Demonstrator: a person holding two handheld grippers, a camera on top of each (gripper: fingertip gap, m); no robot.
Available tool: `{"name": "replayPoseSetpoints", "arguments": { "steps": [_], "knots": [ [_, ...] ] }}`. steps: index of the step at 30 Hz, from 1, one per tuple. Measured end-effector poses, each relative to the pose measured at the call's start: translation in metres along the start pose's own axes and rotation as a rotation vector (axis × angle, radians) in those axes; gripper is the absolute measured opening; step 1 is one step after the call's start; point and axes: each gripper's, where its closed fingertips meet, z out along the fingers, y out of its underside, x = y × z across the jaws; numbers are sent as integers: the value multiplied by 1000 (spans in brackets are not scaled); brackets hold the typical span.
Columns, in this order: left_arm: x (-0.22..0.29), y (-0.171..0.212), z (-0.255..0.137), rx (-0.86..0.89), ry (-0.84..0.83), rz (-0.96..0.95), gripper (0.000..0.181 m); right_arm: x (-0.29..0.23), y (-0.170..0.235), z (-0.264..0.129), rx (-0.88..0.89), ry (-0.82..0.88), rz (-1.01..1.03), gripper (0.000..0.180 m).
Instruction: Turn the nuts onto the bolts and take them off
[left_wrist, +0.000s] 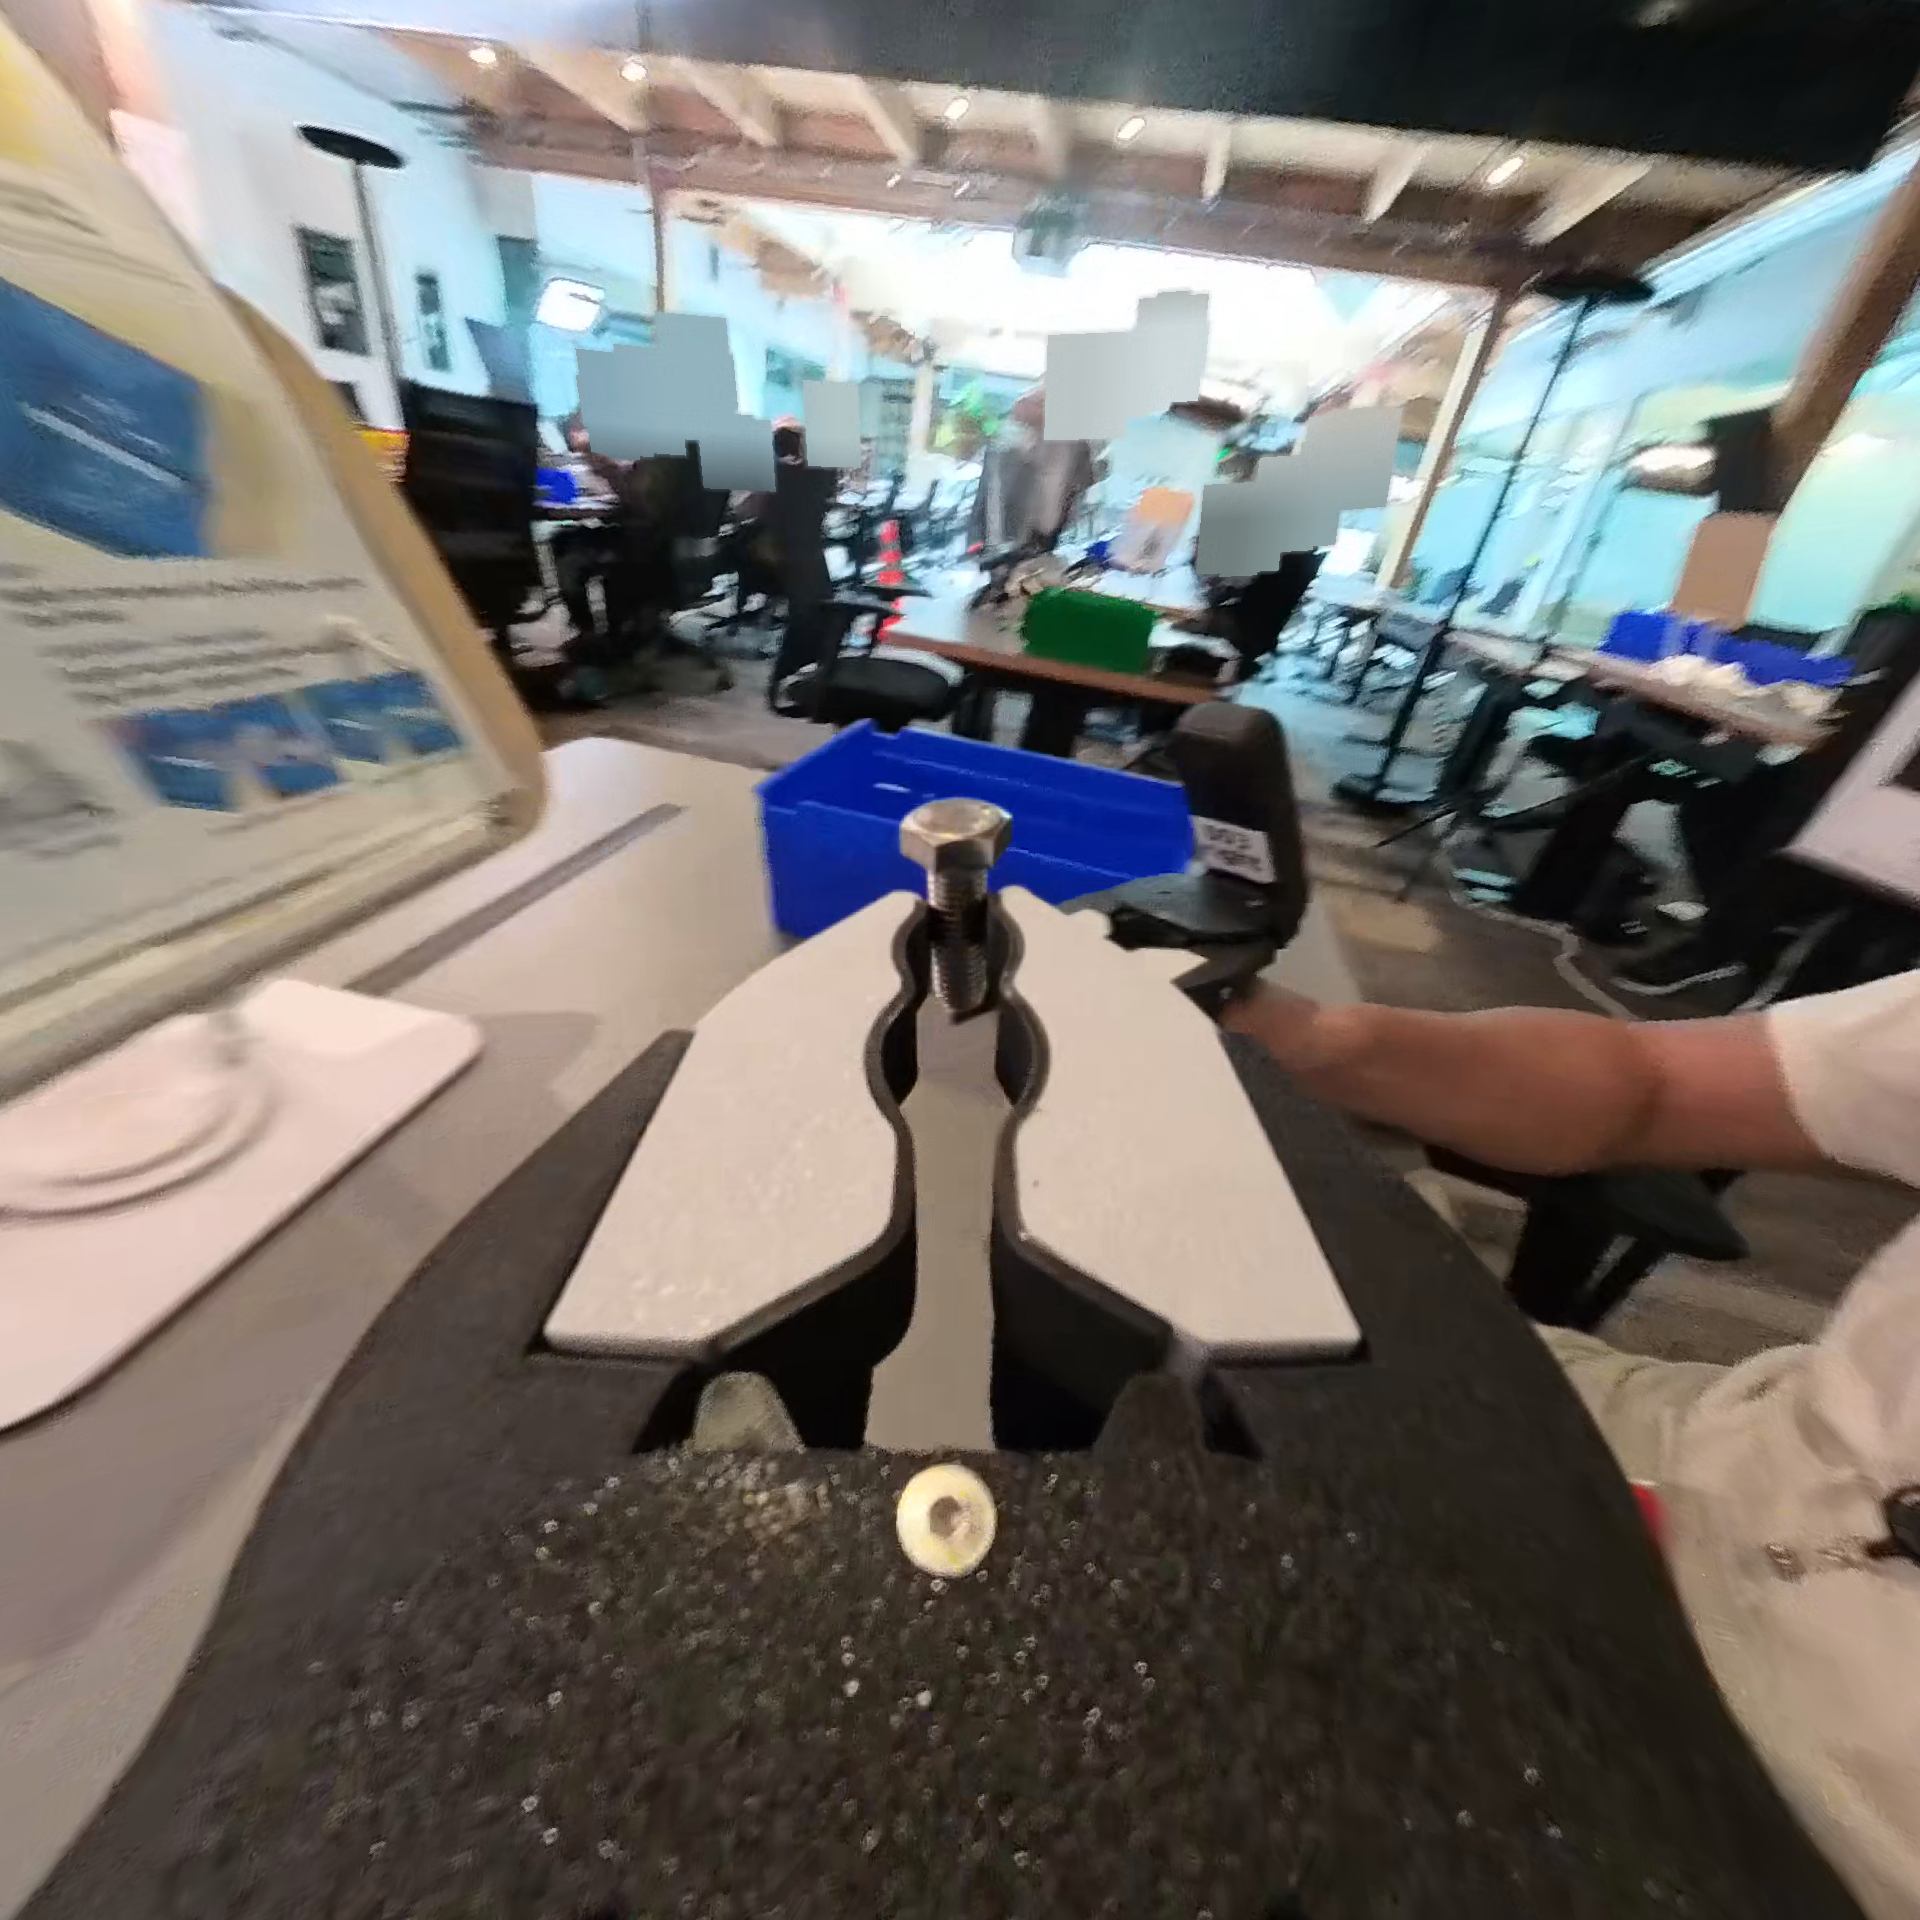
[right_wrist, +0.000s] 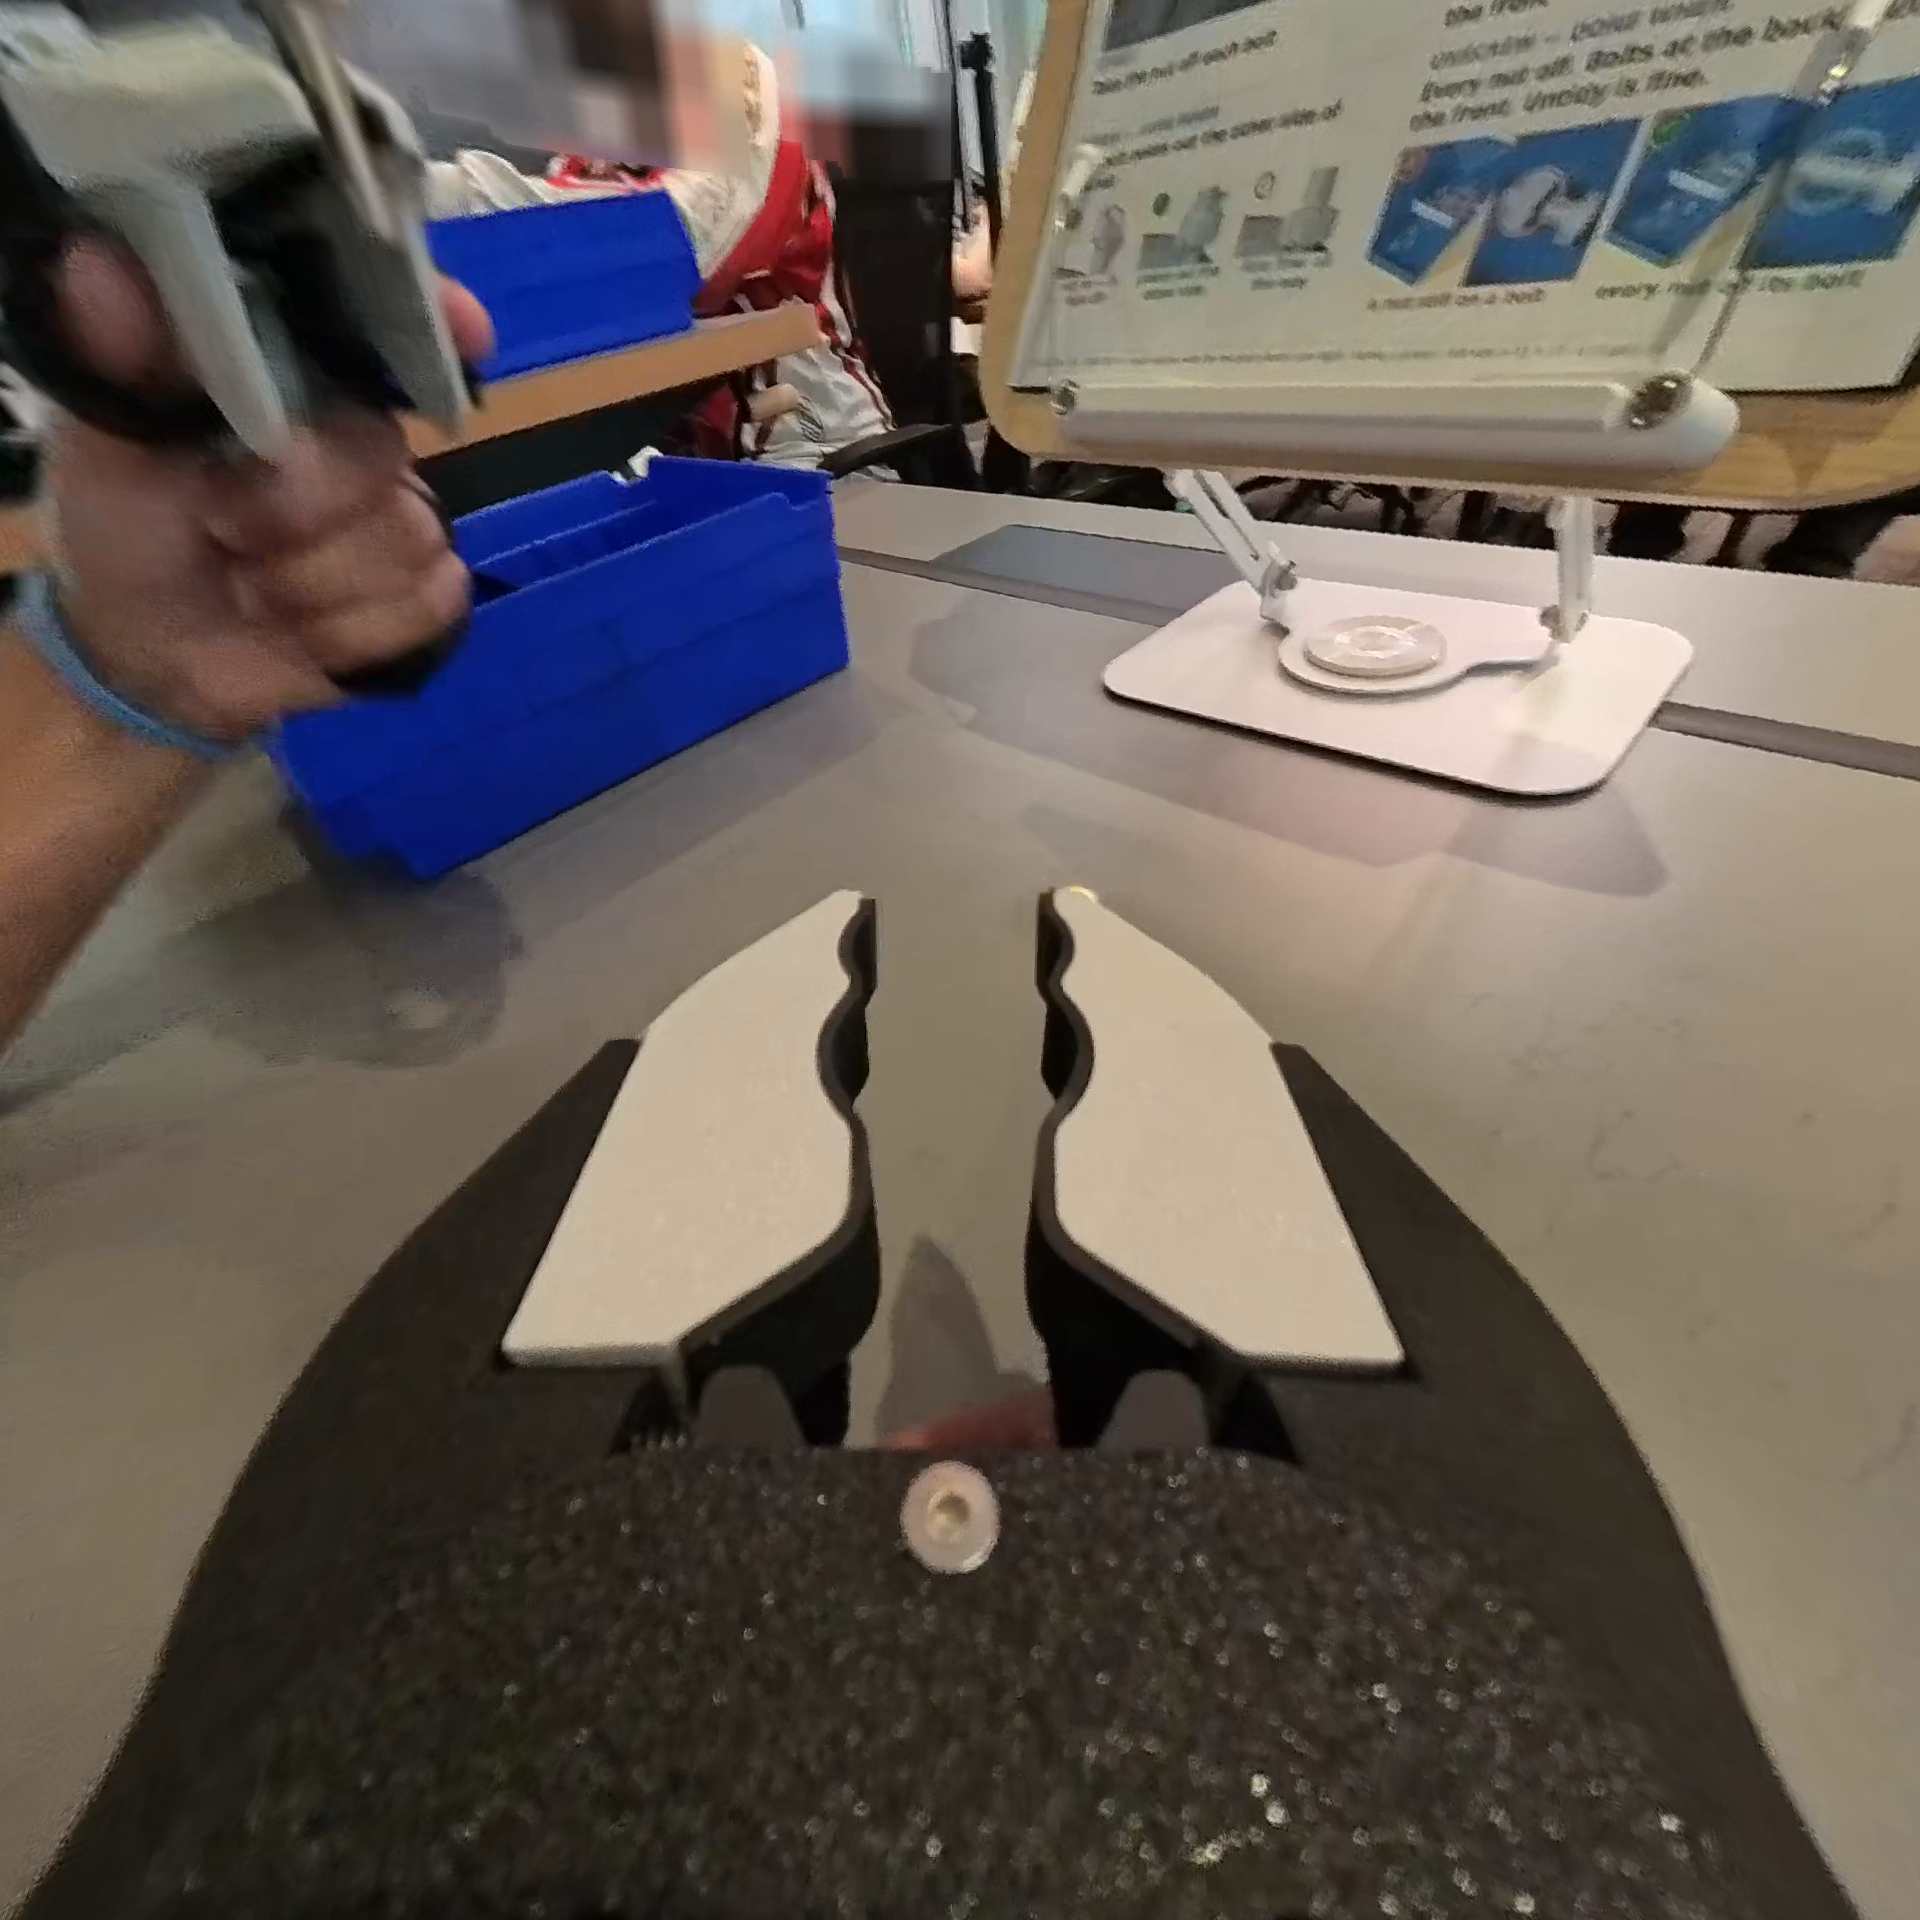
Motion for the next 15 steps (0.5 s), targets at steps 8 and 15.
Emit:
{"name": "replayPoseSetpoints", "arguments": {
  "steps": [8, 15],
  "knots": [
    [30, 53, 30, -7, 169, -143, 10, -41, -14, -5, 95, -250, 53, 27],
    [56, 60, 45, -23, 250, -134, 9, -80, -17, -12, 98, -491, 118, 27]
  ]
}}
